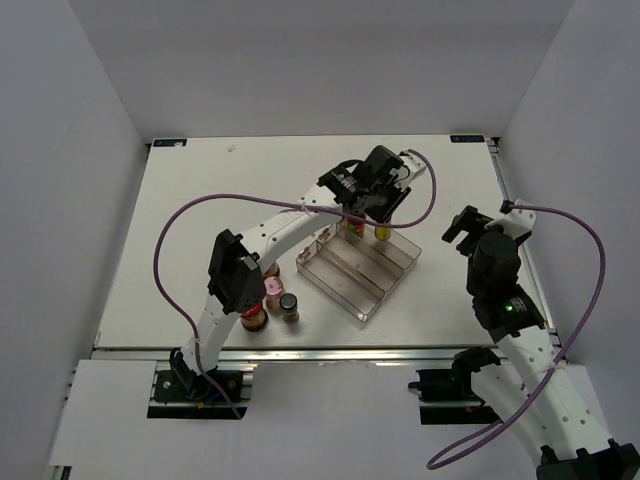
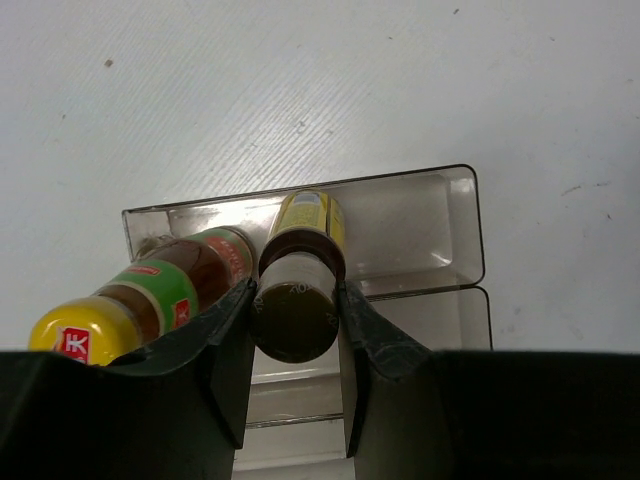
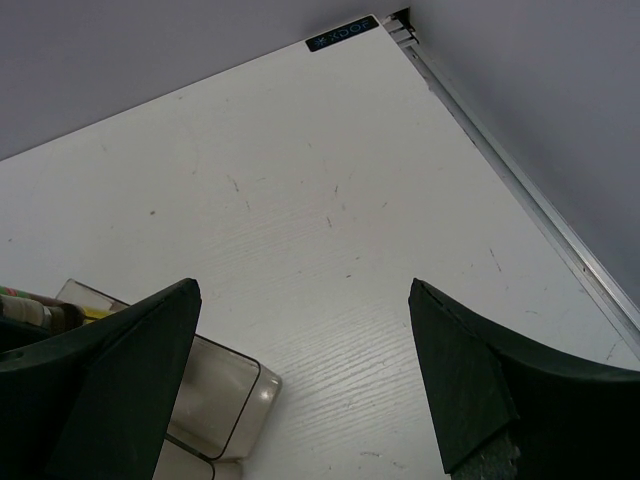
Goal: Organize the condiment bottles
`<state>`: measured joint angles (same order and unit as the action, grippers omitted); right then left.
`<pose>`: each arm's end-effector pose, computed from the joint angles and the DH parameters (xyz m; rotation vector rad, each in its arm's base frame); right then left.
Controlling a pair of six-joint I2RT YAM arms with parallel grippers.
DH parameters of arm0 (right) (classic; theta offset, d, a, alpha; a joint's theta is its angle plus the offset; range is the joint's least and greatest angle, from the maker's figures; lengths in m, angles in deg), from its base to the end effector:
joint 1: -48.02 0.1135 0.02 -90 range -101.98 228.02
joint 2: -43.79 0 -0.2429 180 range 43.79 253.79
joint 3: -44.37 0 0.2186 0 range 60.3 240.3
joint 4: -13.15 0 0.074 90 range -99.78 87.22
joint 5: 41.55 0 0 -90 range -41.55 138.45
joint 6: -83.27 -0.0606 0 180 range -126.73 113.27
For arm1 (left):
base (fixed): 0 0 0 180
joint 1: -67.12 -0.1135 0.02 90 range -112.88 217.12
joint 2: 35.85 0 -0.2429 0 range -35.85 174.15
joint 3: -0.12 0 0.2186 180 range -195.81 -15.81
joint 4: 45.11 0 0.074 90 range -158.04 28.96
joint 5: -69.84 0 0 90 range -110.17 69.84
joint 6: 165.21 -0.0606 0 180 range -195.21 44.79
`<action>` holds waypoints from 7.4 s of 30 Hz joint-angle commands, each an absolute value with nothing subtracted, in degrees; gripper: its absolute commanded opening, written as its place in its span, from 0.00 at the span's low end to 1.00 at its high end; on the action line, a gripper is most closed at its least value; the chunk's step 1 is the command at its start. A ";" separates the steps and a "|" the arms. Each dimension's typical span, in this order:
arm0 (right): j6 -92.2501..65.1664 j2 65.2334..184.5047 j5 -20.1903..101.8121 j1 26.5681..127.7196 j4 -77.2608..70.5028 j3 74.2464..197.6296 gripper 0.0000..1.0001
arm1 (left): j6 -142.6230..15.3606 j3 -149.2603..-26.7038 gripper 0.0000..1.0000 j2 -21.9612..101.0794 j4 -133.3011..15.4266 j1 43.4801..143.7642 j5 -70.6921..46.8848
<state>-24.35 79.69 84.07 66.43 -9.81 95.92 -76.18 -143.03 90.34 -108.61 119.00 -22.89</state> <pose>0.1592 0.0158 0.2992 0.4444 1.6146 -0.0538 0.2894 -0.3641 0.2757 1.0533 2.1709 -0.3614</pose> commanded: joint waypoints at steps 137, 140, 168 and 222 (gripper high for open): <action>-9.01 135.47 64.00 106.83 3.28 139.77 0.20 | -19.75 -69.95 0.98 9.77 -115.71 92.35 -62.00; -8.84 132.56 67.16 104.72 3.37 136.78 0.20 | -20.28 -69.78 0.98 10.12 -115.36 92.35 -61.47; -9.80 133.79 68.58 94.60 1.96 130.26 0.19 | -21.86 -69.25 0.98 12.05 -113.60 92.35 -59.72; -11.67 125.36 52.16 95.12 1.26 124.20 0.89 | -25.38 -68.02 0.98 13.72 -110.52 92.35 -54.09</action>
